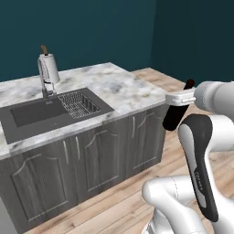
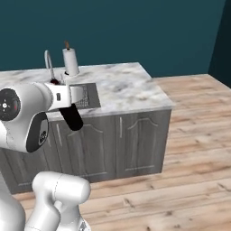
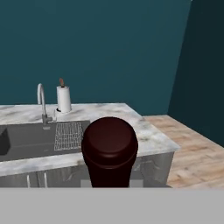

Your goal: Move the drinks to the dining counter.

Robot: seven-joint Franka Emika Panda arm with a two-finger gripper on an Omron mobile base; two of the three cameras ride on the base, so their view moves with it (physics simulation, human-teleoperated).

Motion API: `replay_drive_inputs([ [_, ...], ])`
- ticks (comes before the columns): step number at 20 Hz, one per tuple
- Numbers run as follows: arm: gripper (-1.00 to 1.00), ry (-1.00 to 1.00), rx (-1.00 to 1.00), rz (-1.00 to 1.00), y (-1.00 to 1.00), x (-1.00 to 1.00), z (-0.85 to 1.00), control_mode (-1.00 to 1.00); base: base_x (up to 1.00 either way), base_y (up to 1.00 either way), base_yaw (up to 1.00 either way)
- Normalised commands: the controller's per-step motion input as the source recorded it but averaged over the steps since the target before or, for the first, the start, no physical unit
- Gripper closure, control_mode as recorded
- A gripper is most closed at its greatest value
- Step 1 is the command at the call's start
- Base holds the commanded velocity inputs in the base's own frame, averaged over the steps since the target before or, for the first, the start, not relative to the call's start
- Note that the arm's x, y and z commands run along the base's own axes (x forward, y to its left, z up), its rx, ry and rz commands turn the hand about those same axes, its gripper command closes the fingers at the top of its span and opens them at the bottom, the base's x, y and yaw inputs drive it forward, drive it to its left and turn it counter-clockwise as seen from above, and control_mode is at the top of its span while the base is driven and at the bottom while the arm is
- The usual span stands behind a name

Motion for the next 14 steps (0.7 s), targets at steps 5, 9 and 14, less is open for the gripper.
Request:
replay_drive_inputs([
  [5,1.0,0.0,0.0,0.0,0.0,0.0,0.0,1.0,0.0,0.14,0.21],
  [9,1.0,0.0,0.0,0.0,0.0,0.0,0.0,1.0,0.0,0.25,0.12],
  [14,1.0,0.0,0.0,0.0,0.0,0.0,0.0,1.0,0.12,0.05,0.1],
])
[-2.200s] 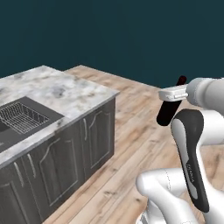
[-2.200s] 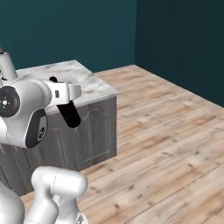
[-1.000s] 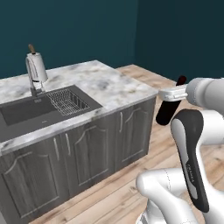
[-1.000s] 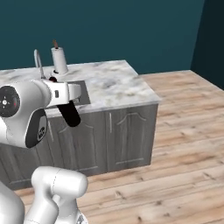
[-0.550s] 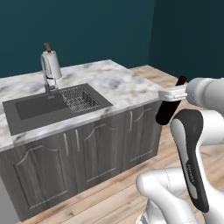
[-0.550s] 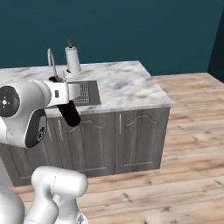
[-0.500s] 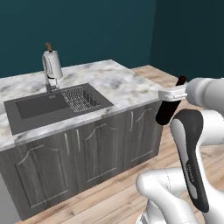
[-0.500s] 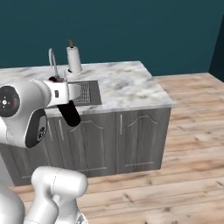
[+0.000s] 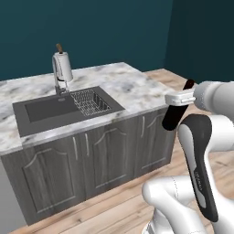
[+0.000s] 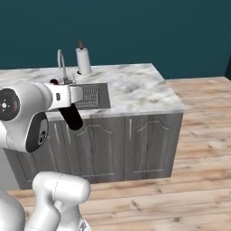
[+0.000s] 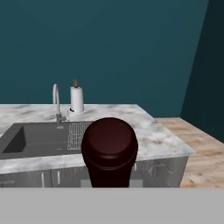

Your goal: Move the drinks to the dining counter.

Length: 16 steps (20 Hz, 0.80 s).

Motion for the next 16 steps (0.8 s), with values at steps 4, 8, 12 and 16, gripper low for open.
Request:
replay_drive_inputs([
  [4,1.0,0.0,0.0,0.0,0.0,0.0,0.0,1.0,0.4,-0.1,0.04],
  [8,1.0,0.0,0.0,0.0,0.0,0.0,0.0,1.0,0.51,-0.33,0.02],
  [12,1.0,0.0,0.0,0.0,0.0,0.0,0.0,1.0,0.47,-0.37,0.03],
  [16,1.0,0.0,0.0,0.0,0.0,0.0,0.0,1.0,0.4,-0.34,0.04],
])
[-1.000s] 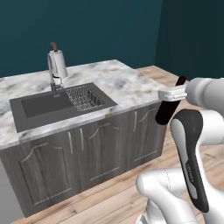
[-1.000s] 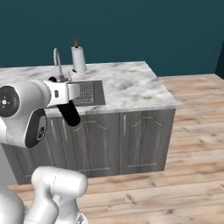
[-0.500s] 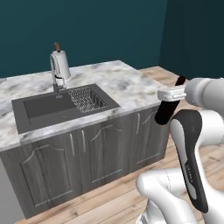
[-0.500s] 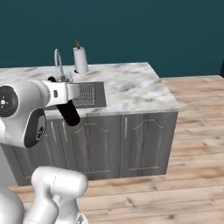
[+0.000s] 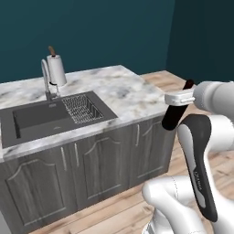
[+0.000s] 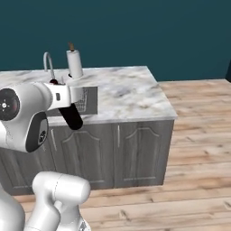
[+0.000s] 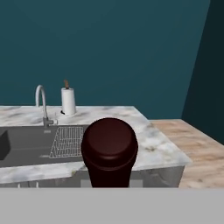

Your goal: Move the drinks to the dining counter.

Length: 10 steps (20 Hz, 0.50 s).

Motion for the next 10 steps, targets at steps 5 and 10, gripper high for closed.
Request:
replay_drive_inputs([
  [5,1.0,0.0,0.0,0.0,0.0,0.0,0.0,1.0,0.41,-0.23,0.06],
  [10,1.0,0.0,0.0,0.0,0.0,0.0,0.0,1.0,0.47,-0.16,0.06],
])
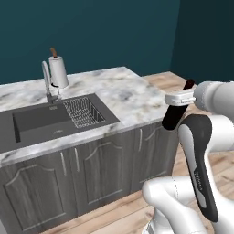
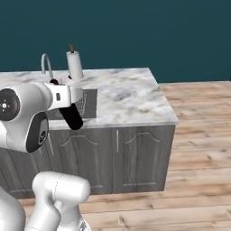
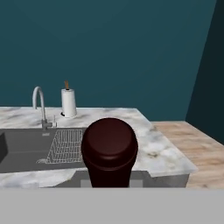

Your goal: Move the drinks to the dining counter.

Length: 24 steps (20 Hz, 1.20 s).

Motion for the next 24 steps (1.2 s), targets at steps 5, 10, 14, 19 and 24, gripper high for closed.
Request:
replay_drive_inputs([
  [5,1.0,0.0,0.0,0.0,0.0,0.0,0.0,1.0,0.53,-0.19,0.06],
  [10,1.0,0.0,0.0,0.0,0.0,0.0,0.0,1.0,0.5,-0.22,0.05],
  [14,1.0,0.0,0.0,0.0,0.0,0.0,0.0,1.0,0.41,-0.25,0.05],
  [19,1.0,0.0,0.0,0.0,0.0,0.0,0.0,1.0,0.35,-0.29,0.08],
  [24,1.0,0.0,0.0,0.0,0.0,0.0,0.0,1.0,0.32,-0.36,0.11],
])
